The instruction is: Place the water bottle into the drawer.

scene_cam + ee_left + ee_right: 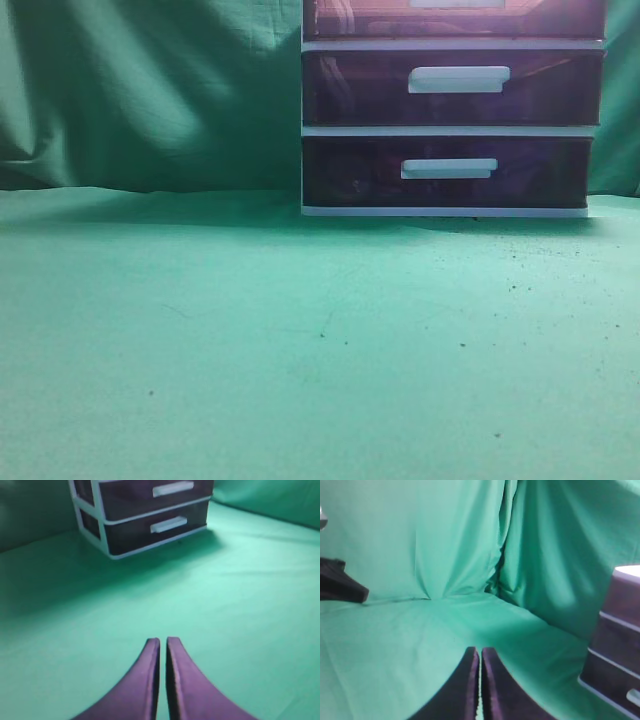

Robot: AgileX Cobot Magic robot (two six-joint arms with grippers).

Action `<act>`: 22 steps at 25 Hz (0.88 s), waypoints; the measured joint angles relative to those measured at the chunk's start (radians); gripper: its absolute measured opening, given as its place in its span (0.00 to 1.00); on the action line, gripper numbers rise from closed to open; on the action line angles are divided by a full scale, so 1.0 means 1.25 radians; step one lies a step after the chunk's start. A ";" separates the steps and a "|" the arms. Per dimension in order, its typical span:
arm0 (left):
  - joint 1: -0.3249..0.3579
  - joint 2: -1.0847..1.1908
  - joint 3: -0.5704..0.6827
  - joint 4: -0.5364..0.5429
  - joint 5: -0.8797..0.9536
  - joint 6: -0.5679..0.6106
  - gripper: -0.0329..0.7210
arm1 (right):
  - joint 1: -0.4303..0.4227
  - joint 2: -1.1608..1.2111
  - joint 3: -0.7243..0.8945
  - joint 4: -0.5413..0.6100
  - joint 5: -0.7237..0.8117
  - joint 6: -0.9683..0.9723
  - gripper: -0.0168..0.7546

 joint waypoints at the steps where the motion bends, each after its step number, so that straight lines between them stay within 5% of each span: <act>1: 0.000 0.000 0.007 0.008 0.004 0.000 0.04 | 0.000 -0.016 0.026 0.000 0.000 -0.006 0.02; 16: 0.000 0.000 0.012 0.019 0.013 0.000 0.04 | 0.000 -0.042 0.135 0.000 0.008 -0.013 0.02; 22: 0.000 0.000 0.012 0.019 0.013 0.000 0.04 | 0.000 -0.042 0.135 0.012 0.254 0.069 0.02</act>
